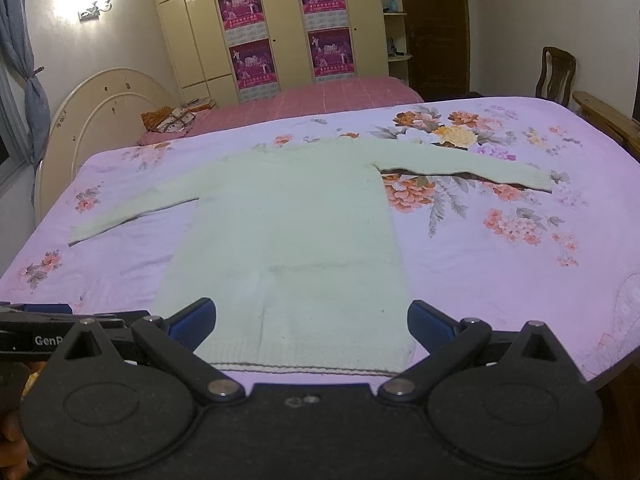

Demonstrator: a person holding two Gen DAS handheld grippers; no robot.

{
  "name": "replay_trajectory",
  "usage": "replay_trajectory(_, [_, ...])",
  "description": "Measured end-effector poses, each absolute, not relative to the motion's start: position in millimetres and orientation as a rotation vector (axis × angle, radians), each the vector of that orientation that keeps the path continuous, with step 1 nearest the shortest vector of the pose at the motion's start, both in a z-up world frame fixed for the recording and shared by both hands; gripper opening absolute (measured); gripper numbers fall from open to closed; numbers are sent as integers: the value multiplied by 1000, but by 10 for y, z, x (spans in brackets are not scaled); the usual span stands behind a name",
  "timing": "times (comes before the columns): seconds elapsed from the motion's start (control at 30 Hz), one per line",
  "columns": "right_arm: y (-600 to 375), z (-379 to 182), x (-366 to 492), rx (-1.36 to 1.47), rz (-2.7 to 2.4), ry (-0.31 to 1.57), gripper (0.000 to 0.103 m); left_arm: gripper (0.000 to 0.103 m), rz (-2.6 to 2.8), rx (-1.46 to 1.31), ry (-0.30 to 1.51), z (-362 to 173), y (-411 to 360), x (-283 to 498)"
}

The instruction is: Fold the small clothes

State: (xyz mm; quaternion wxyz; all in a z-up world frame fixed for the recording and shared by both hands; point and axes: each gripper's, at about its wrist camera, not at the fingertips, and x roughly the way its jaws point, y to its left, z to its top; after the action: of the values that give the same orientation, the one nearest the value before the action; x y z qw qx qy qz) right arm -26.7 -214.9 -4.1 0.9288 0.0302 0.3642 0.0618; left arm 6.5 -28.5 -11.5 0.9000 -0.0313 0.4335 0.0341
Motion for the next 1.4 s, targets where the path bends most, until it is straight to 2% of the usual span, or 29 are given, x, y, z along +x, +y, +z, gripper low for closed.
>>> replay_trajectory(0.77, [-2156, -136, 132, 41, 76, 757, 102, 103, 109, -64, 918, -307, -136, 646])
replay_trajectory(1.07, [-2418, -232, 568, 44, 1, 730, 102, 103, 129, -87, 878, -474, -84, 1210])
replay_trajectory(1.4, [-2852, -440, 1262, 102, -69, 719, 100, 103, 136, -103, 912, -768, -93, 2010])
